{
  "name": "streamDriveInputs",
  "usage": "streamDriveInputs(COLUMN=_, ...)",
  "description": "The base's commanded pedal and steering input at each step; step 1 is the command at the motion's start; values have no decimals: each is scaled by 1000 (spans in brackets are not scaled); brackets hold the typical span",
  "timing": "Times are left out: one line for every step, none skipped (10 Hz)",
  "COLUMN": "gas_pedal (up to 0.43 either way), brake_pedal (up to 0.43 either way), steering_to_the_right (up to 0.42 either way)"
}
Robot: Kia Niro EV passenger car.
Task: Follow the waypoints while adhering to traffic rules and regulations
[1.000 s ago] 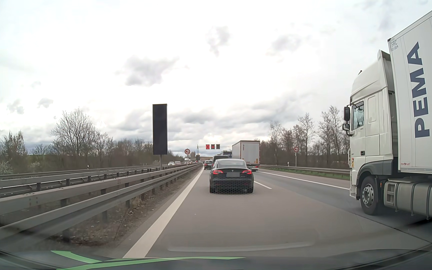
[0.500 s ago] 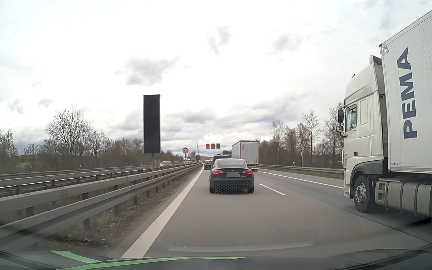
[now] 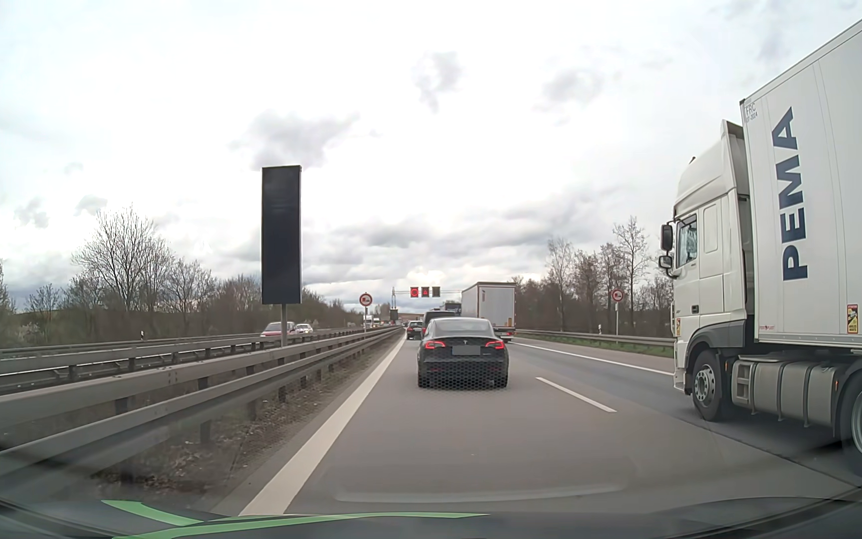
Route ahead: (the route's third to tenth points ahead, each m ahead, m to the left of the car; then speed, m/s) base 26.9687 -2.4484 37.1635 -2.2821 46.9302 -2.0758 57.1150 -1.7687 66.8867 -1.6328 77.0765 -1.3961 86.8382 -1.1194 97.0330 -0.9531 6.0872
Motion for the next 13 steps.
streamDriveInputs(gas_pedal=98, brake_pedal=0, steering_to_the_right=-5)
streamDriveInputs(gas_pedal=98, brake_pedal=0, steering_to_the_right=-5)
streamDriveInputs(gas_pedal=98, brake_pedal=0, steering_to_the_right=-5)
streamDriveInputs(gas_pedal=98, brake_pedal=0, steering_to_the_right=-6)
streamDriveInputs(gas_pedal=98, brake_pedal=0, steering_to_the_right=-6)
streamDriveInputs(gas_pedal=87, brake_pedal=0, steering_to_the_right=-6)
streamDriveInputs(gas_pedal=87, brake_pedal=0, steering_to_the_right=-6)
streamDriveInputs(gas_pedal=87, brake_pedal=0, steering_to_the_right=-6)
streamDriveInputs(gas_pedal=79, brake_pedal=0, steering_to_the_right=-7)
streamDriveInputs(gas_pedal=79, brake_pedal=0, steering_to_the_right=-7)
streamDriveInputs(gas_pedal=79, brake_pedal=0, steering_to_the_right=-7)
streamDriveInputs(gas_pedal=79, brake_pedal=0, steering_to_the_right=-6)
streamDriveInputs(gas_pedal=79, brake_pedal=0, steering_to_the_right=-7)
